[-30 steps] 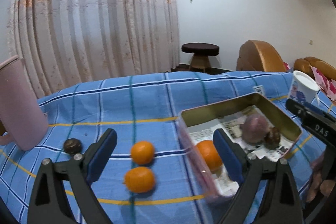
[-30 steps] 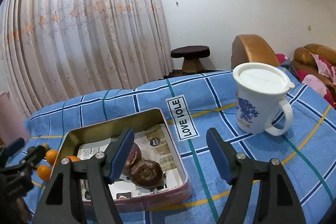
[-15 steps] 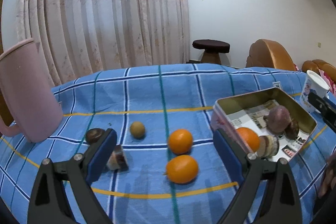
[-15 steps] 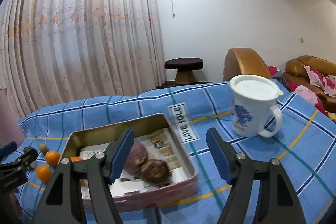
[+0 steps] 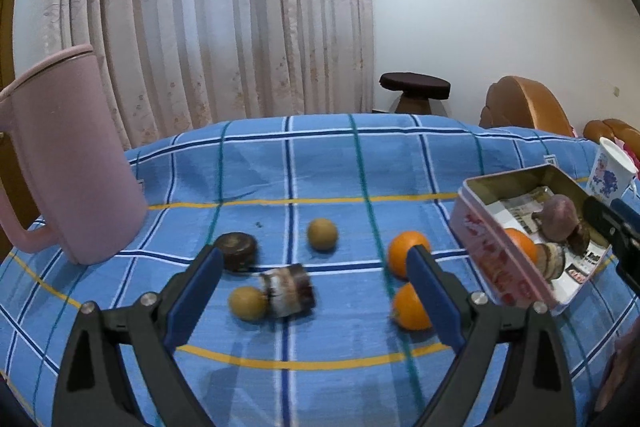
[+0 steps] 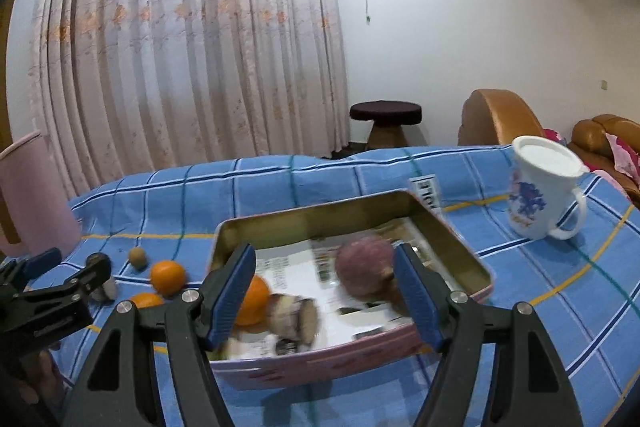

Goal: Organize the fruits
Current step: 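Move both grippers back over the remaining fruits on the table, then grasp an orange with the right gripper while the left grasps the sliced brown fruit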

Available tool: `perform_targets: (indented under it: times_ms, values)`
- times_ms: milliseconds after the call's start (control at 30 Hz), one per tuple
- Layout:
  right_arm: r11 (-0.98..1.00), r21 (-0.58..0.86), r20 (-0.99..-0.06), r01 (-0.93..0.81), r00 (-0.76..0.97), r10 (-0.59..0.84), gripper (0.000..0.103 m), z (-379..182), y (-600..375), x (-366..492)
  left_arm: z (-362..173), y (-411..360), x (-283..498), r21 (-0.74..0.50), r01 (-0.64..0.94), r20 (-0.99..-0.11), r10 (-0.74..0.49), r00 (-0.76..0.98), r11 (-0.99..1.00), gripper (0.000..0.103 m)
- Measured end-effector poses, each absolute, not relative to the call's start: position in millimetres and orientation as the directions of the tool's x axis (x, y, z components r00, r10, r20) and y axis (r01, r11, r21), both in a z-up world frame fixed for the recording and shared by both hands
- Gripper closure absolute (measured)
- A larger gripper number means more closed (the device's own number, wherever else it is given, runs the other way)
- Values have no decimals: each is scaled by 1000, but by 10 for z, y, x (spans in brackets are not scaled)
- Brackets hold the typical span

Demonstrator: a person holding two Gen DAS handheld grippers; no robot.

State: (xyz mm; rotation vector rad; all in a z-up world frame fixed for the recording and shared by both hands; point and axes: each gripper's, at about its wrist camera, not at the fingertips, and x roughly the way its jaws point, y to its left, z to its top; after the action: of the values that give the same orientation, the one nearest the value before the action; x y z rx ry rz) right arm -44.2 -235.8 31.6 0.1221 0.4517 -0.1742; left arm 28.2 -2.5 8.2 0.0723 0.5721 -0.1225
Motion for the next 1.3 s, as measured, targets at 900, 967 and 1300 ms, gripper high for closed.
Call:
perform_targets:
  times_ms: [900, 967, 1300]
  values:
    - [997, 31, -688, -65, 723, 69, 31, -49, -919, 265, 71, 1169, 627, -37, -60, -599, 26, 800, 998, 8]
    - [997, 17, -725, -69, 686, 60, 31, -114, -883, 350, 77, 1185, 633, -38, -61, -601, 26, 799, 997, 8]
    - [996, 27, -777, -89, 624, 77, 58, -224, -907, 420, 82, 1044, 591, 18, 9, -588, 3, 809, 1000, 8]
